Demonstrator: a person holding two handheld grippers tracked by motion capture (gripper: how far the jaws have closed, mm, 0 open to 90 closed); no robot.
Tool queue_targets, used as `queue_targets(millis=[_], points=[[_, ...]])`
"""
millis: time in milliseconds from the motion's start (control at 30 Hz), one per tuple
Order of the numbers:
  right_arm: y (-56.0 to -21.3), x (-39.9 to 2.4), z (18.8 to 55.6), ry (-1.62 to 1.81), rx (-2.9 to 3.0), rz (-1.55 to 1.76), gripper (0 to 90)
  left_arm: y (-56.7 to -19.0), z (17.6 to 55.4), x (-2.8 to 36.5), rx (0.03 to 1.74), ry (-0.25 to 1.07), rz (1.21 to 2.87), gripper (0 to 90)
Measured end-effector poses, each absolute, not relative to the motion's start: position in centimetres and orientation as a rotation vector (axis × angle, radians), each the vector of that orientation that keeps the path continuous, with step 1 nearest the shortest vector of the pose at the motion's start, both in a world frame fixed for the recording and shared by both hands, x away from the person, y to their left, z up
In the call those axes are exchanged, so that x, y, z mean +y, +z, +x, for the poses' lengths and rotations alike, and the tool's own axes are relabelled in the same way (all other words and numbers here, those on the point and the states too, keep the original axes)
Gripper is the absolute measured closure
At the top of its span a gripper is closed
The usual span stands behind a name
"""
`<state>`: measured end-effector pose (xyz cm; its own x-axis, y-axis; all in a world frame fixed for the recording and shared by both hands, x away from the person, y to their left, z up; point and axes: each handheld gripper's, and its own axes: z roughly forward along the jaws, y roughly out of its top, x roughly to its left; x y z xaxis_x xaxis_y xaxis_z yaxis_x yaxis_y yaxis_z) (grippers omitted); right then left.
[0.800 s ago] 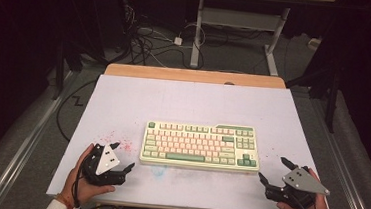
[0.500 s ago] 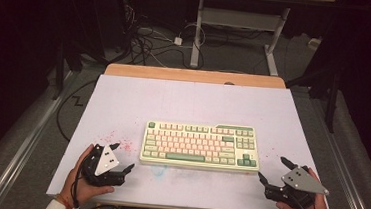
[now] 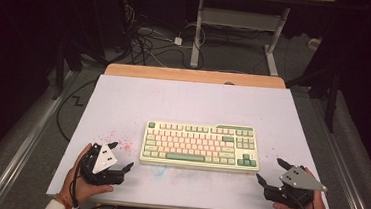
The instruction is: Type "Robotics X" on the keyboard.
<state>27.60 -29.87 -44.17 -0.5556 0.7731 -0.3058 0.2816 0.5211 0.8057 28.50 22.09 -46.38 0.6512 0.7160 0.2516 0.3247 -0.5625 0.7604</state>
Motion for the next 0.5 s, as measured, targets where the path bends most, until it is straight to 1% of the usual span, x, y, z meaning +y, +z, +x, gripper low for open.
queue_targets(millis=[33, 100, 133, 167, 200, 267, 367, 467, 500], points=[[-44.1, -29.8, 27.6, 0.954, 2.102, 0.848, 25.1, -46.4, 28.5, 22.1, 0.804, 0.725, 2.173, 18.1], [-43.7, -29.6, 27.9, 0.977, 2.115, 0.835, 32.2, -46.4, 28.6, 22.1, 0.808, 0.727, 2.177, 18.1], [-43.6, -29.6, 28.0, 0.981, 2.119, 0.835, 34.2, -46.4, 28.7, 22.1, 0.812, 0.726, 2.175, 18.1], [-43.6, -29.6, 28.0, 0.981, 2.119, 0.835, 34.2, -46.3, 28.8, 22.1, 0.814, 0.724, 2.174, 18.1], [-43.3, -29.5, 28.4, 0.974, 2.128, 0.838, 41.4, -46.3, 28.9, 22.1, 0.808, 0.741, 2.171, 18.1], [-43.1, -29.3, 28.8, 0.991, 2.134, 0.843, 50.4, -45.9, 29.6, 22.1, 0.818, 0.758, 2.159, 18.2], [-42.7, -28.9, 29.6, 1.001, 2.159, 0.849, 60.7, -45.4, 30.3, 22.1, 0.827, 0.74, 2.123, 18.5], [-42.6, -28.0, 30.4, 1.007, 2.192, 0.825, 68.6, -45.3, 30.6, 21.7, 0.818, 0.731, 2.127, 18.9], [-42.6, -28.0, 30.4, 1.007, 2.192, 0.825, 68.6, -45.3, 30.6, 21.7, 0.818, 0.731, 2.127, 19.0]])
